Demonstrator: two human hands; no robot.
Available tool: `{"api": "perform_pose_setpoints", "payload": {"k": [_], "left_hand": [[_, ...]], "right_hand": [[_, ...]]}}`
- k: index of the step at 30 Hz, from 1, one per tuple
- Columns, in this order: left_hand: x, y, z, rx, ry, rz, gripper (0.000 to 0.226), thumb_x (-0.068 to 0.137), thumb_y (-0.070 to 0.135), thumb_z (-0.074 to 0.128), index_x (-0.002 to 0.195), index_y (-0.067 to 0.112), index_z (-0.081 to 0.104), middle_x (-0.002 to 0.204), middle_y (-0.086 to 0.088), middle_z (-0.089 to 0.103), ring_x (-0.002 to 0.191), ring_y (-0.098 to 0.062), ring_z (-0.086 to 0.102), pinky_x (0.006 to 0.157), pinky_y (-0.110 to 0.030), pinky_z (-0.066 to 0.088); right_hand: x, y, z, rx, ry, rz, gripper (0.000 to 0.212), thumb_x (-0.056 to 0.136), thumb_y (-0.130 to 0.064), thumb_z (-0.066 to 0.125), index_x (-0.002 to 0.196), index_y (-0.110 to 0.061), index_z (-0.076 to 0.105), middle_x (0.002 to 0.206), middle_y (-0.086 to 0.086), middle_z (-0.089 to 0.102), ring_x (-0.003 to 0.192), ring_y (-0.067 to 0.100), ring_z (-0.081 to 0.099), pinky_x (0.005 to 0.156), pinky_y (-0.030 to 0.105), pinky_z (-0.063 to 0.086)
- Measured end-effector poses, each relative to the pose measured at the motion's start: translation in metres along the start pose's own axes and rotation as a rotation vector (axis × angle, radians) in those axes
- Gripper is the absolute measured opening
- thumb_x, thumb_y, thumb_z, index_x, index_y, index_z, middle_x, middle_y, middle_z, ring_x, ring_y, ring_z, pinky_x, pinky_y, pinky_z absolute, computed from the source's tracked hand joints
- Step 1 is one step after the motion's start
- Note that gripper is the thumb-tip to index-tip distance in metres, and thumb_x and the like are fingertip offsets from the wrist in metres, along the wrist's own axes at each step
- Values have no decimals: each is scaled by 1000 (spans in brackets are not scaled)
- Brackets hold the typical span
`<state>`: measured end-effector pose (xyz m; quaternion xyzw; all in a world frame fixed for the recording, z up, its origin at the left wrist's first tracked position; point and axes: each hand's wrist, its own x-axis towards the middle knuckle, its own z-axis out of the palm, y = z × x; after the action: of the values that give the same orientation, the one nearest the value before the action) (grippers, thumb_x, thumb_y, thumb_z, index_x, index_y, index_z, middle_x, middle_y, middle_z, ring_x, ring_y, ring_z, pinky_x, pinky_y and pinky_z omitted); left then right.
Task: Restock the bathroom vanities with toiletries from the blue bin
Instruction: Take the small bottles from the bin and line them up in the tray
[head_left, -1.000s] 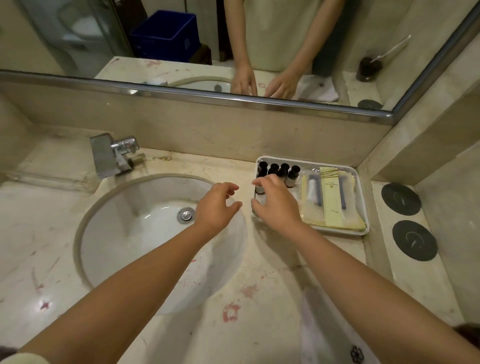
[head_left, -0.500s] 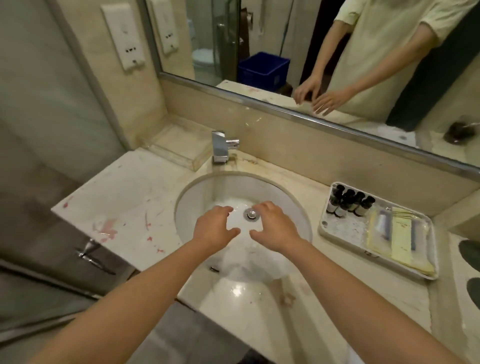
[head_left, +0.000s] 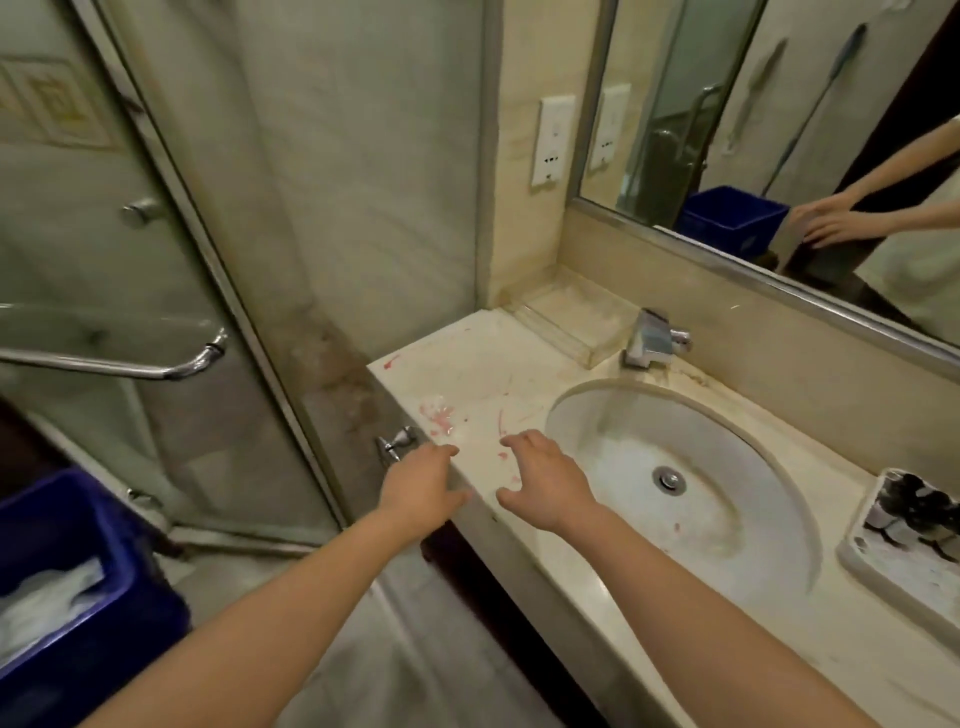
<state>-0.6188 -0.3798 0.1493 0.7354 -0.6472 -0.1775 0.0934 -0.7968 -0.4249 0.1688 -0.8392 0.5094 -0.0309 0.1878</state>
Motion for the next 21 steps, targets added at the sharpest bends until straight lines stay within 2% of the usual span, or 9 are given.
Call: {"api": "perform_pose_setpoints", "payload": {"k": [4, 9, 13, 21], "left_hand": [[-33, -51, -17, -12, 60, -83, 64, 83, 49, 65, 139, 24, 45, 130, 0, 53, 119, -20, 53, 97, -37, 45], [-70, -114, -34, -19, 110, -211, 67, 85, 53, 63, 142, 28, 41, 138, 3, 48, 127, -18, 47, 102, -34, 41], [-102, -159, -50, -64, 166, -314, 67, 85, 52, 64, 143, 28, 41, 138, 4, 49, 127, -16, 47, 104, -36, 41], [-159, -225, -73, -176, 279, -512, 65, 85, 46, 66, 142, 26, 42, 138, 4, 48, 120, -14, 52, 101, -36, 44]], "right_hand": [[9, -58, 18, -23, -25, -101, 66, 81, -35, 61, 142, -20, 39, 141, 4, 41, 127, 26, 44, 96, 37, 44], [21, -127, 40, -37, -38, -219, 56, 78, -38, 63, 130, -25, 46, 130, 3, 48, 124, 25, 46, 94, 36, 45], [30, -179, 56, -50, -63, -330, 65, 82, -41, 64, 140, -24, 41, 138, 2, 44, 128, 22, 44, 98, 37, 44], [52, -266, 88, -76, -155, -560, 66, 84, -42, 63, 142, -24, 39, 141, -1, 41, 131, 20, 41, 100, 37, 44]]}}
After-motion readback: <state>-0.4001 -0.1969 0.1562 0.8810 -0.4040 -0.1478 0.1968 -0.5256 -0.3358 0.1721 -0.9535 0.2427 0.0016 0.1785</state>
